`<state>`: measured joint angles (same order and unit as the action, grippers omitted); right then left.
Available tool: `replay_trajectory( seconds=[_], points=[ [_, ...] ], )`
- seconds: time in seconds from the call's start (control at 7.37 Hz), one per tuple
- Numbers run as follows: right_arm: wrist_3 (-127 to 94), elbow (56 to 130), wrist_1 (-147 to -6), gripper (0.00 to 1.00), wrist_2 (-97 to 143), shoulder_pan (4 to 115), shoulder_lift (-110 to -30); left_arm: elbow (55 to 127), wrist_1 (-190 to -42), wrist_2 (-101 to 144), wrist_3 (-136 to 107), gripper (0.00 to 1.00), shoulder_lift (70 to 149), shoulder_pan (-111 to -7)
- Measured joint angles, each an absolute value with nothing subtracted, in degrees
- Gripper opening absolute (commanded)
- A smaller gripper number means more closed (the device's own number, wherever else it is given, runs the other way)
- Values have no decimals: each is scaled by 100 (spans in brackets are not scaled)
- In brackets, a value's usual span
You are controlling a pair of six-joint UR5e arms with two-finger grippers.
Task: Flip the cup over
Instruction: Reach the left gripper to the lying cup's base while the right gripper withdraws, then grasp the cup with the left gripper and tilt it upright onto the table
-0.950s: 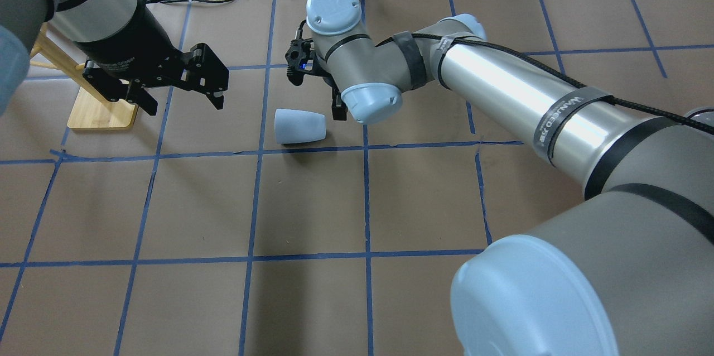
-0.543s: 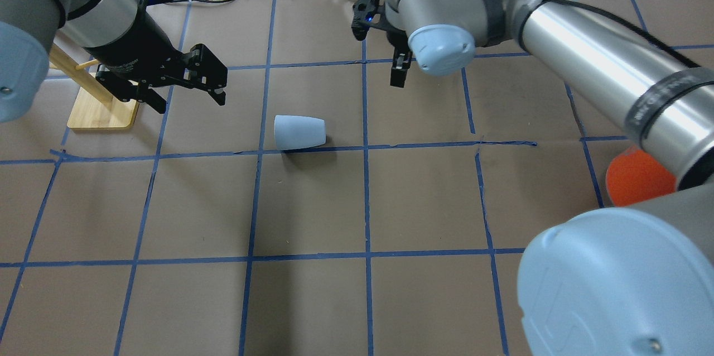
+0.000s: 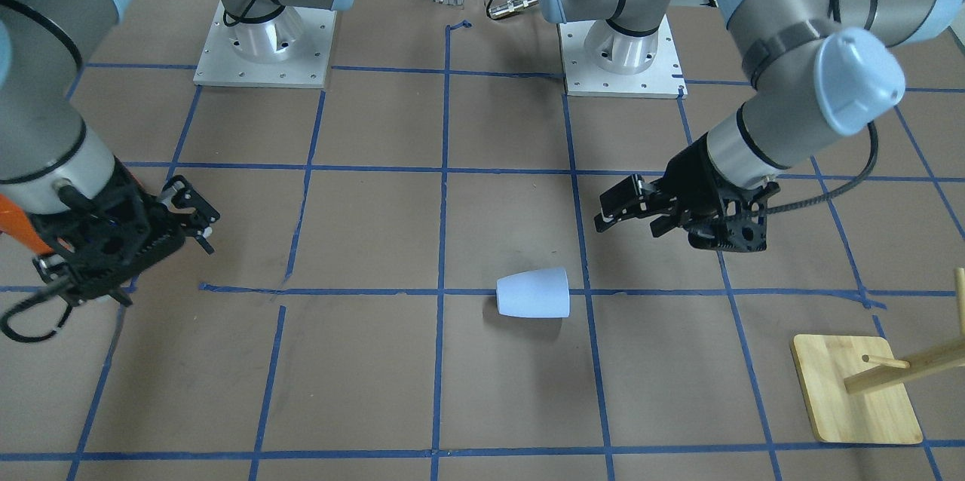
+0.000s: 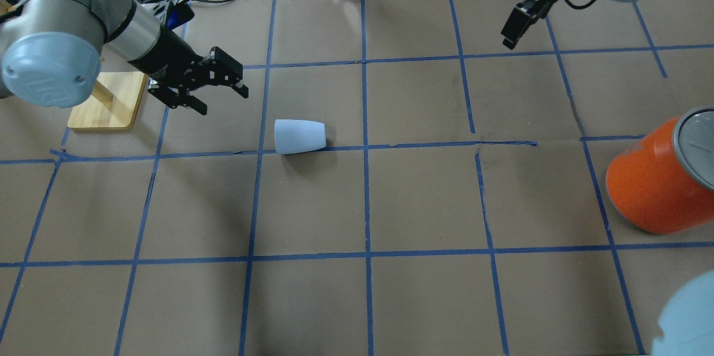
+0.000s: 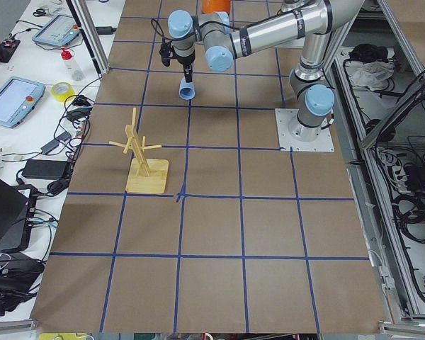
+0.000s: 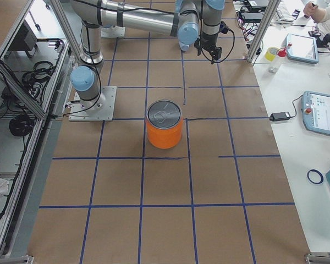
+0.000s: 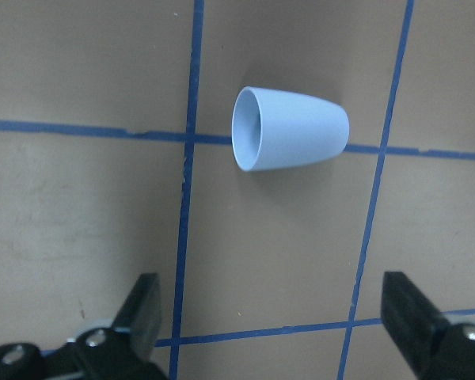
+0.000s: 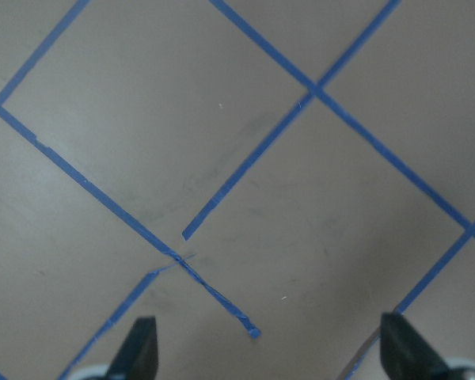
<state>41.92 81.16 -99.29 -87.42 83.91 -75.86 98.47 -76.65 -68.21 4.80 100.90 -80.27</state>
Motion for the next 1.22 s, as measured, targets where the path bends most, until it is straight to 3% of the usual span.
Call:
replay_trajectory(
  seconds=[0.27,0.81,1.09,1.22],
  points=[
    [1893,8193,-9377,100,-8731,8311,-8278,9849,-7232,-6331,826,100,10755,-8002],
    [-63,8457,-9208,100,-8947,8723,-8596,10263,-6932,-4980,1499,100,11488,-7990],
    [-295,8481,-9194,100,-8970,8768,-8683,10374,-6920,-4582,1606,0,11644,-7989],
    [-324,8501,-9168,100,-8973,8787,-8744,10368,-6922,-4395,1610,0,11690,-7989]
  ],
)
